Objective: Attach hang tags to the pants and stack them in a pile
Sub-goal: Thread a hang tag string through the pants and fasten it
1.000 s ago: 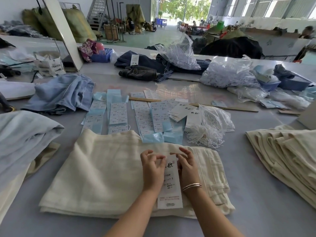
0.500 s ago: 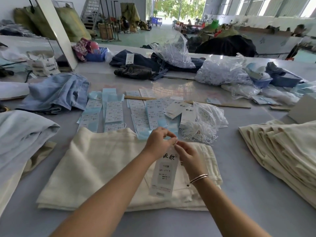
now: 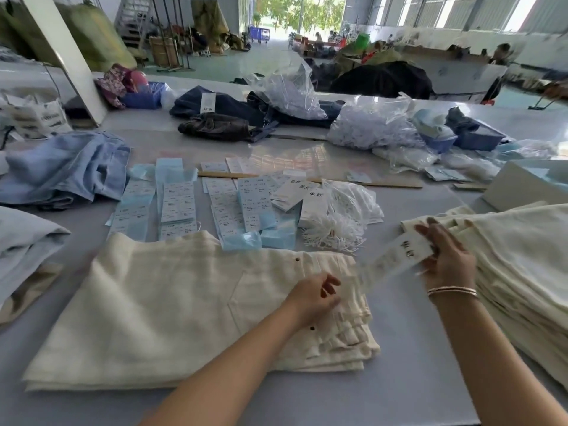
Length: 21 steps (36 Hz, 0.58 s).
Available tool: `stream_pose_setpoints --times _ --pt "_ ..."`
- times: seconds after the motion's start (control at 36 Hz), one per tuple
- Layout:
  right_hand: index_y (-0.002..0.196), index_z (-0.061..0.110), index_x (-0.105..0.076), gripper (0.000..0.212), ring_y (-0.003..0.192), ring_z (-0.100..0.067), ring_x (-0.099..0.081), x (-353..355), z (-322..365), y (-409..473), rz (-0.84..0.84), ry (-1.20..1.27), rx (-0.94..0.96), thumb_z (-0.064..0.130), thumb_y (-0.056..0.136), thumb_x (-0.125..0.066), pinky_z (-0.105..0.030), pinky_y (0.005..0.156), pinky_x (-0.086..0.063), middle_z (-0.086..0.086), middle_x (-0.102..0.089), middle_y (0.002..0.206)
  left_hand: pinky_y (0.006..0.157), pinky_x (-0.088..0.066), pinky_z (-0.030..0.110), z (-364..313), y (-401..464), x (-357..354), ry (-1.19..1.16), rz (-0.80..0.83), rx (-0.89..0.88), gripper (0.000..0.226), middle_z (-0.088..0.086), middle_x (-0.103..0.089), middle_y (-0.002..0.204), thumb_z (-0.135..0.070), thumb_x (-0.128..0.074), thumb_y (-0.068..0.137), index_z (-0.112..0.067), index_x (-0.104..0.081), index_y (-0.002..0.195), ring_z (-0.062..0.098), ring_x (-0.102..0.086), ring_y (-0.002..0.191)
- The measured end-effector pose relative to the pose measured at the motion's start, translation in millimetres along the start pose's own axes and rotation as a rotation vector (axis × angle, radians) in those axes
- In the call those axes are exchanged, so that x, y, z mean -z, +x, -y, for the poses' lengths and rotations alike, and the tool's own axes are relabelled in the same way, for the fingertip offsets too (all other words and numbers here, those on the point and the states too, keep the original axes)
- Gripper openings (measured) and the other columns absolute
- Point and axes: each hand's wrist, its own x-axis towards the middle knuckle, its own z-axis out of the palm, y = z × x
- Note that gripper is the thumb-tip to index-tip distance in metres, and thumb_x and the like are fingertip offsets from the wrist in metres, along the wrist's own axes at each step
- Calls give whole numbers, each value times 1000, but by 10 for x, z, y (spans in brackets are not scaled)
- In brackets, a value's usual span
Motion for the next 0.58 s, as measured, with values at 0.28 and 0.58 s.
stream_pose_setpoints --times 0.28,0.58 --pt "80 5 -75 2 52 -17 -51 121 -254 -381 502 -1230 737 5 81 -73 -30 55 -42 1 -58 64 91 -35 30 -7 -53 -238 338 -53 -116 32 -3 -61 108 -55 -66 81 -33 -73 102 18 -51 110" --pt "78 12 -75 16 59 1 -52 324 -813 -978 356 -1113 527 -3 73 -77 -8 57 -37 13 -53 62 99 -46 39 45 24 -255 -199 17 155 19 8 -71 104 -27 -65 91 -14 -71 104 21 -64 103"
